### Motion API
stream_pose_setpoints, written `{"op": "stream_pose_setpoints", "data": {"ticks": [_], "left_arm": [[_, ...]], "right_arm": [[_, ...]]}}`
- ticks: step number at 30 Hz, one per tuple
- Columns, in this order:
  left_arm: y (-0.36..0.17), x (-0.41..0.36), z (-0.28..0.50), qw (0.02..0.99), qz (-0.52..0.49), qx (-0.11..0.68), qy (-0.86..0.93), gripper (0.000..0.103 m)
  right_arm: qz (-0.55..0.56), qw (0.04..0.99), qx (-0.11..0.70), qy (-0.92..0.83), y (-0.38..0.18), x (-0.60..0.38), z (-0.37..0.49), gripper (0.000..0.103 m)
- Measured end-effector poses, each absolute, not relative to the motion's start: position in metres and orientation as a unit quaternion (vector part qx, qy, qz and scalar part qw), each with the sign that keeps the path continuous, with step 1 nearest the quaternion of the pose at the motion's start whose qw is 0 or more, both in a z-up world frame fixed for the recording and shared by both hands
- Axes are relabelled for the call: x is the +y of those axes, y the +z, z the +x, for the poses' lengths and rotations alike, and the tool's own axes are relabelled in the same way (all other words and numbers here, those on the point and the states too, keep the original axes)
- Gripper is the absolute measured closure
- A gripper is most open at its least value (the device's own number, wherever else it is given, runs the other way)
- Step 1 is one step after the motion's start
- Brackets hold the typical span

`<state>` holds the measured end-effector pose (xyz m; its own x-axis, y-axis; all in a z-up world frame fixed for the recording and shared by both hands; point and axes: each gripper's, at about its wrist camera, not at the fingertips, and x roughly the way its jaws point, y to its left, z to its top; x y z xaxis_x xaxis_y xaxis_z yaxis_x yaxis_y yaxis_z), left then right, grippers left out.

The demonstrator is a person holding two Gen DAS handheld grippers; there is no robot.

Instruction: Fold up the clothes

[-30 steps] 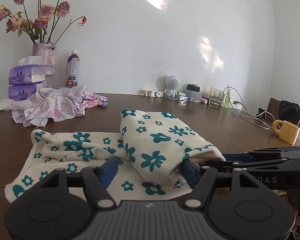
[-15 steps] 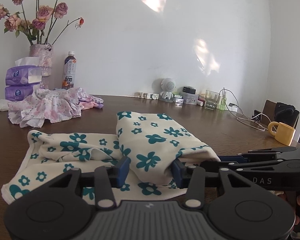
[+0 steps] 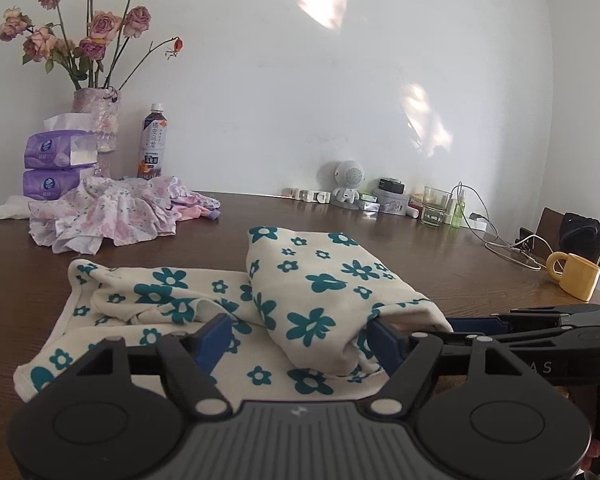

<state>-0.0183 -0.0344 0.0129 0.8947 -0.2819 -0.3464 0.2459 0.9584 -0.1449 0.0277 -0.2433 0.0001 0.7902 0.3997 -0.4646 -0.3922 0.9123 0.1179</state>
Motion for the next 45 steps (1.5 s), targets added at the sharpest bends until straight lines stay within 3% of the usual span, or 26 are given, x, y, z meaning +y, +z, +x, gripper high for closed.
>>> {"op": "stream_pose_setpoints", "data": {"ticks": [30, 36, 45], "left_arm": [[0.0123, -0.032, -0.0191, 0.973, -0.054, 0.178, -0.135, 0.027], [0.0105, -0.0307, -0.0175, 0.971, -0.06, 0.183, -0.145, 0.047], [0.01, -0.0311, -0.017, 0.969, -0.061, 0.184, -0.155, 0.054]], "right_arm": [[0.01, 0.946, 0.247, 0.208, -0.0002, -0.2441, 0.0274, 0.058], [0.001, 0.945, 0.245, 0.217, 0.0001, -0.2414, 0.0266, 0.071], [0.0, 0.945, 0.244, 0.219, 0.0001, -0.2414, 0.026, 0.075]]}}
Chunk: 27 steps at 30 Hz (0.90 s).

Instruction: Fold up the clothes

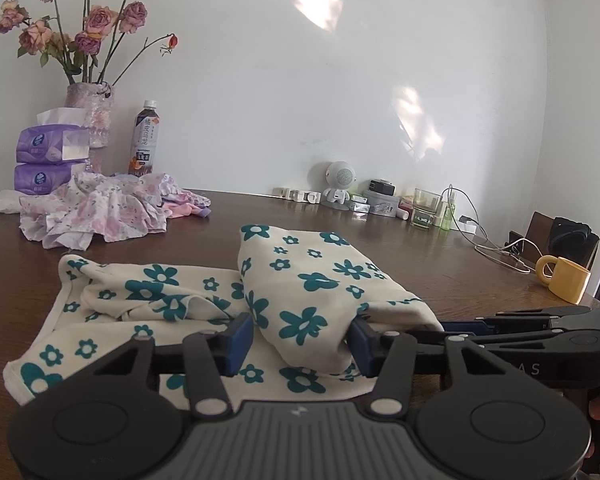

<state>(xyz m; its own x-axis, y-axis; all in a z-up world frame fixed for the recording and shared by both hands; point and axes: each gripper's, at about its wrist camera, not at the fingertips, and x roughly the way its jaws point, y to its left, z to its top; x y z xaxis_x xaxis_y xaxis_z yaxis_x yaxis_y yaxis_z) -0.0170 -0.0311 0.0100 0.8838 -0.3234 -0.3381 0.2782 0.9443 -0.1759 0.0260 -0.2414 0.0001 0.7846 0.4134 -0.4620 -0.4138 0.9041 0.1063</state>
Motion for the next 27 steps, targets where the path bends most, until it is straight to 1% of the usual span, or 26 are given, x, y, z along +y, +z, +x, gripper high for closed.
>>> {"op": "stream_pose_setpoints", "data": {"ticks": [10, 13, 15, 17, 22, 24, 27], "left_arm": [[0.009, -0.0299, -0.016, 0.965, -0.068, 0.187, -0.168, 0.062], [0.0089, -0.0297, -0.0158, 0.965, -0.069, 0.187, -0.172, 0.066], [0.0089, -0.03, -0.0159, 0.964, -0.068, 0.187, -0.175, 0.07], [0.009, -0.0306, -0.0159, 0.964, -0.067, 0.187, -0.175, 0.071], [0.0088, -0.0305, -0.015, 0.964, -0.068, 0.19, -0.174, 0.07], [0.0089, -0.0304, -0.0148, 0.964, -0.069, 0.191, -0.171, 0.066], [0.0091, -0.0293, -0.0146, 0.965, -0.072, 0.192, -0.166, 0.062]], "right_arm": [[0.0, 0.944, 0.245, 0.22, 0.0, -0.2411, 0.026, 0.075], [0.001, 0.944, 0.246, 0.221, 0.0, -0.2414, 0.0268, 0.075], [0.005, 0.943, 0.248, 0.222, -0.0001, -0.2423, 0.028, 0.073], [0.008, 0.942, 0.25, 0.223, 0.0, -0.2432, 0.0288, 0.072], [0.014, 0.941, 0.253, 0.222, -0.0006, -0.2443, 0.03, 0.068], [0.015, 0.941, 0.255, 0.222, -0.0007, -0.2448, 0.0302, 0.066], [0.015, 0.941, 0.254, 0.222, -0.0008, -0.2447, 0.0301, 0.066]]}}
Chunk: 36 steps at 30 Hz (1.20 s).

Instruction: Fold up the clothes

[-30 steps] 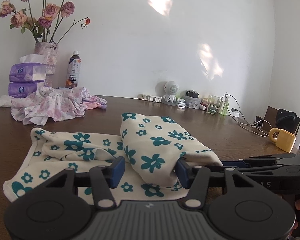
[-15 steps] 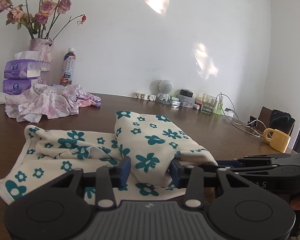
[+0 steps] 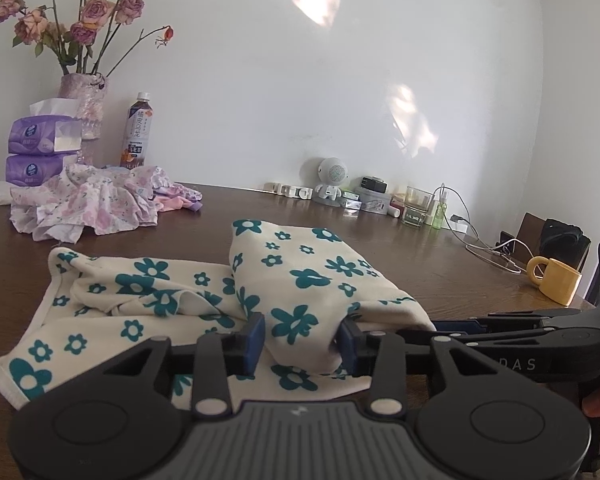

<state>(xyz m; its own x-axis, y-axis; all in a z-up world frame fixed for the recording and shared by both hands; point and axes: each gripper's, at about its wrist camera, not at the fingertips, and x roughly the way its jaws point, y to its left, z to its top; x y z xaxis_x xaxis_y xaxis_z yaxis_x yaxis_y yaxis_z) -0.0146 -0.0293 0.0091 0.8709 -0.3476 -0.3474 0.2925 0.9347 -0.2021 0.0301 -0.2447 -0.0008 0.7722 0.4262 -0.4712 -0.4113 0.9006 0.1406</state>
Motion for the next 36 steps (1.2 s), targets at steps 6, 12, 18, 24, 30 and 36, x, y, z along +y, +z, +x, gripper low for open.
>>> {"op": "stream_pose_setpoints", "data": {"ticks": [6, 12, 18, 24, 30, 36], "left_arm": [[0.0098, -0.0276, -0.014, 0.966, -0.076, 0.193, -0.157, 0.05], [0.0099, -0.0261, -0.0132, 0.966, -0.081, 0.193, -0.149, 0.04], [0.0094, -0.0254, -0.0138, 0.965, -0.084, 0.189, -0.16, 0.048], [0.0089, -0.03, -0.0169, 0.964, -0.074, 0.182, -0.177, 0.07], [0.009, -0.0288, -0.0164, 0.964, -0.075, 0.184, -0.176, 0.07], [0.009, -0.0283, -0.0157, 0.965, -0.076, 0.185, -0.172, 0.066]], "right_arm": [[0.013, 0.941, 0.252, 0.224, -0.0008, -0.2444, 0.0299, 0.073], [0.009, 0.942, 0.25, 0.224, -0.0008, -0.2431, 0.0294, 0.078], [0.02, 0.94, 0.256, 0.223, -0.0009, -0.246, 0.0312, 0.069], [0.028, 0.941, 0.257, 0.218, -0.001, -0.2483, 0.0318, 0.062], [0.019, 0.942, 0.253, 0.221, -0.0009, -0.2461, 0.0303, 0.068], [0.008, 0.943, 0.248, 0.223, -0.0005, -0.2429, 0.0284, 0.076]]}}
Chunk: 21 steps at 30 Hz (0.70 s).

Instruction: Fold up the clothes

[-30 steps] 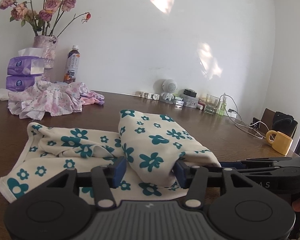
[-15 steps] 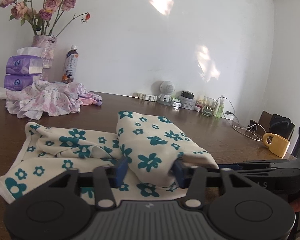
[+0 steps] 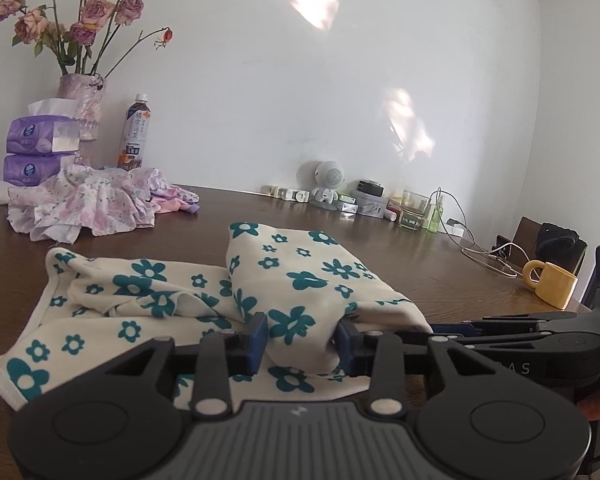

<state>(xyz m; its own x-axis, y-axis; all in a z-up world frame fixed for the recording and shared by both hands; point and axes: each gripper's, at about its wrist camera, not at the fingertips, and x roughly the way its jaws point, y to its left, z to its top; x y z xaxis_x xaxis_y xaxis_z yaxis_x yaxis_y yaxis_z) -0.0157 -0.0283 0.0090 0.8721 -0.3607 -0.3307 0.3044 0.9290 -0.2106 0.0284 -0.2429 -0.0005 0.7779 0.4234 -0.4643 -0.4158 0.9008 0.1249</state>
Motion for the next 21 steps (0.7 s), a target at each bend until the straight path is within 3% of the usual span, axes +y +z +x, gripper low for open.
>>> {"op": "stream_pose_setpoints", "data": {"ticks": [4, 9, 21], "left_arm": [[0.0092, -0.0284, -0.0157, 0.965, -0.077, 0.185, -0.167, 0.061], [0.0095, -0.0274, -0.0149, 0.966, -0.08, 0.187, -0.161, 0.051], [0.0103, -0.0259, -0.0146, 0.967, -0.083, 0.189, -0.151, 0.029]], "right_arm": [[0.007, 0.943, 0.248, 0.222, -0.0004, -0.2426, 0.0283, 0.075], [0.023, 0.94, 0.258, 0.222, -0.0009, -0.2466, 0.0316, 0.066], [0.025, 0.941, 0.258, 0.218, -0.0013, -0.2461, 0.0319, 0.064]]}}
